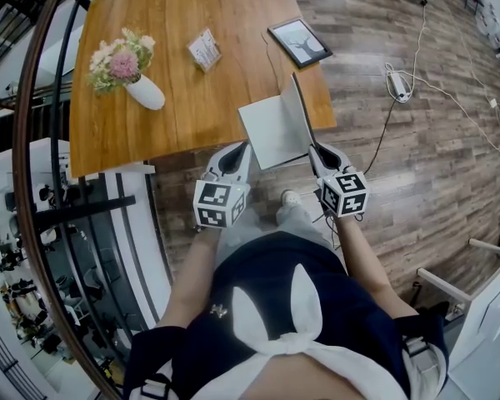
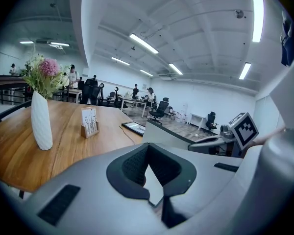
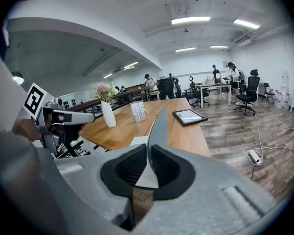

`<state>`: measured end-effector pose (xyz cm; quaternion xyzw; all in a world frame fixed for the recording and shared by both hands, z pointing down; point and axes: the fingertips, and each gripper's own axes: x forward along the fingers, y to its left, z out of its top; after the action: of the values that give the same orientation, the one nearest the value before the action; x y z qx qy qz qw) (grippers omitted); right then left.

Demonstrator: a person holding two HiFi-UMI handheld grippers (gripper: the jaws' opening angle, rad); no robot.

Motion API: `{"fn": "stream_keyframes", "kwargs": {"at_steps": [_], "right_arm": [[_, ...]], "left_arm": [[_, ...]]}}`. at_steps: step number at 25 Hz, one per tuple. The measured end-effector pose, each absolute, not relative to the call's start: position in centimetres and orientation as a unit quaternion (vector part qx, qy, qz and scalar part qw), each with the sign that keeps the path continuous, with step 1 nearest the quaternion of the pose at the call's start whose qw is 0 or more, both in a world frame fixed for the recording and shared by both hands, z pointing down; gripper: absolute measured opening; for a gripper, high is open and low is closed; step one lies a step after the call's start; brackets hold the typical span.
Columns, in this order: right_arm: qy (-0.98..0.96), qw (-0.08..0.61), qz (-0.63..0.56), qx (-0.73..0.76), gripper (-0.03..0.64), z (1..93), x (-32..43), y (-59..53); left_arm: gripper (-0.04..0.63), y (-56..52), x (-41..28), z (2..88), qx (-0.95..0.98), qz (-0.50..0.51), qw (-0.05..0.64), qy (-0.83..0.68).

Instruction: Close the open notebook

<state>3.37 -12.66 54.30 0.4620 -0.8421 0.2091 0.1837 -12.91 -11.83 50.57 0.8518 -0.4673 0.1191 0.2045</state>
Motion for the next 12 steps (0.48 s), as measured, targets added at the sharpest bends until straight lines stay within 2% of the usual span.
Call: {"fn": "stream_keyframes", "kwargs": {"at_steps": [12], "right_arm": [[-0.857,0.19,0.201,0.436,0.034,54.4,1.4,-12.1]], "left_arm": [[0.017,-11.6,-13.1,51.0,0.848,0.122,0.209,-0.471]]}}
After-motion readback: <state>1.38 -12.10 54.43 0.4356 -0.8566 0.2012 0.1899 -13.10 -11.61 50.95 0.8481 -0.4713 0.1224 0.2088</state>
